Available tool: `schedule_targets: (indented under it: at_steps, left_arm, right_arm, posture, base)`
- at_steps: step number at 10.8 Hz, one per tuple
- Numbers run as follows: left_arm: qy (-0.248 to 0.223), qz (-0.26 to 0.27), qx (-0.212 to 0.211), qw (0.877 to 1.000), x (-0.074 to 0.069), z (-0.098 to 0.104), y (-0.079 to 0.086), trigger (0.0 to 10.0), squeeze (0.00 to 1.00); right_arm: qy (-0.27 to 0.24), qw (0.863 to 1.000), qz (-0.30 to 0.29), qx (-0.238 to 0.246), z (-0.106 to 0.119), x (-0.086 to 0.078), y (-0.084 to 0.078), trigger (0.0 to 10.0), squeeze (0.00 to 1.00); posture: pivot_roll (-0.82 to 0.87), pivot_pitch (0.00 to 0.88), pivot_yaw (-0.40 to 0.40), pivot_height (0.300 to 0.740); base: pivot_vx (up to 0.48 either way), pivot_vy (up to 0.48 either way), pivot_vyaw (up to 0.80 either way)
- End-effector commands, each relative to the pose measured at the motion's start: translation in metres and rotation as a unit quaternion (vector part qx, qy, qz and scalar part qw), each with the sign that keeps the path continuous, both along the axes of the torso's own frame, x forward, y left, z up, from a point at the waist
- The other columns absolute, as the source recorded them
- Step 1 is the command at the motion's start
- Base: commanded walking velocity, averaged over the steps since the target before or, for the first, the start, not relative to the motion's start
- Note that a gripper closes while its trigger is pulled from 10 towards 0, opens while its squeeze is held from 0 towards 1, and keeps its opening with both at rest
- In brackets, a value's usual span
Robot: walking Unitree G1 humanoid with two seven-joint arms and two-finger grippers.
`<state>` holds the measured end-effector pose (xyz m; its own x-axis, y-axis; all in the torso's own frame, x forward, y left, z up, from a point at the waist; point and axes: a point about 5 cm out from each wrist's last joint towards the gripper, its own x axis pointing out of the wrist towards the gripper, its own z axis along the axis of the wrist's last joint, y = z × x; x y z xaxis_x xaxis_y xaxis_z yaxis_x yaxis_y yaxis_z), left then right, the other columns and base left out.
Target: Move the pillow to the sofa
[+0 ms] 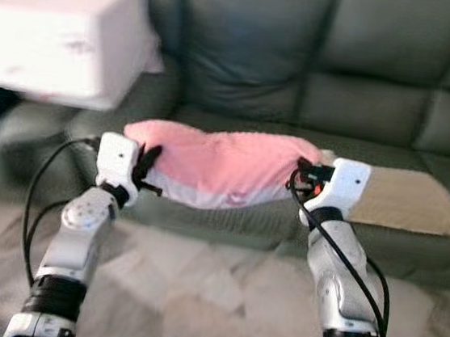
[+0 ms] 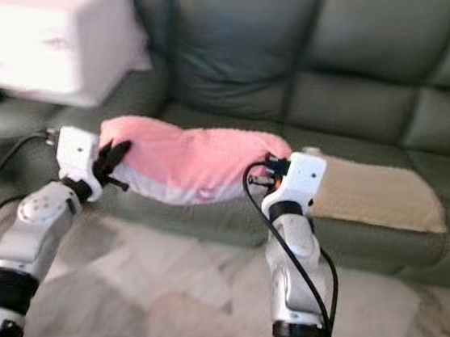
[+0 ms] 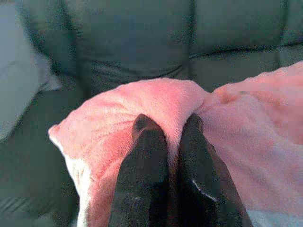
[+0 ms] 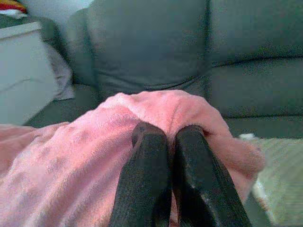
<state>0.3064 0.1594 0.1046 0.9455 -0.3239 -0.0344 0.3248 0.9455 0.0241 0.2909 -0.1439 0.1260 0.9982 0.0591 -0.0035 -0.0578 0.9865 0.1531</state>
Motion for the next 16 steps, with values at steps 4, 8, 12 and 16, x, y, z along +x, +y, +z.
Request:
schedule_targets:
  at_steps: [4,8,12,16]
  left_arm:
    - [-0.013,-0.013,0.006,1.000,0.002,0.004,-0.009,10.0,0.00]
    - [-0.012,-0.019,0.006,1.000,0.002,0.003,-0.011,10.0,0.00]
    - [-0.008,-0.022,0.012,1.000,0.004,0.002,-0.012,10.0,0.00]
    - [-0.007,-0.013,0.043,0.999,0.009,0.003,-0.001,10.0,0.00]
  right_arm:
    - [-0.011,1.000,-0.010,-0.002,0.006,0.001,-0.006,10.0,0.00]
    - [-0.009,1.000,-0.009,-0.001,0.006,0.004,-0.003,10.0,0.00]
    - [-0.001,1.000,-0.015,-0.002,0.003,0.003,-0.005,10.0,0.00]
    - [0.013,1.000,-0.019,0.019,-0.004,0.003,-0.002,10.0,0.00]
  posture:
    - [-0.03,0.000,-0.027,0.740]
    - [-0.03,0.000,-0.029,0.740]
    - [-0.03,0.000,-0.028,0.740]
    - [-0.01,0.000,-0.040,0.740]
  base:
    - [0.480,0.000,0.12]
    - [0.480,0.000,0.00]
    - [0.320,0.000,0.00]
    - [0.000,0.000,0.00]
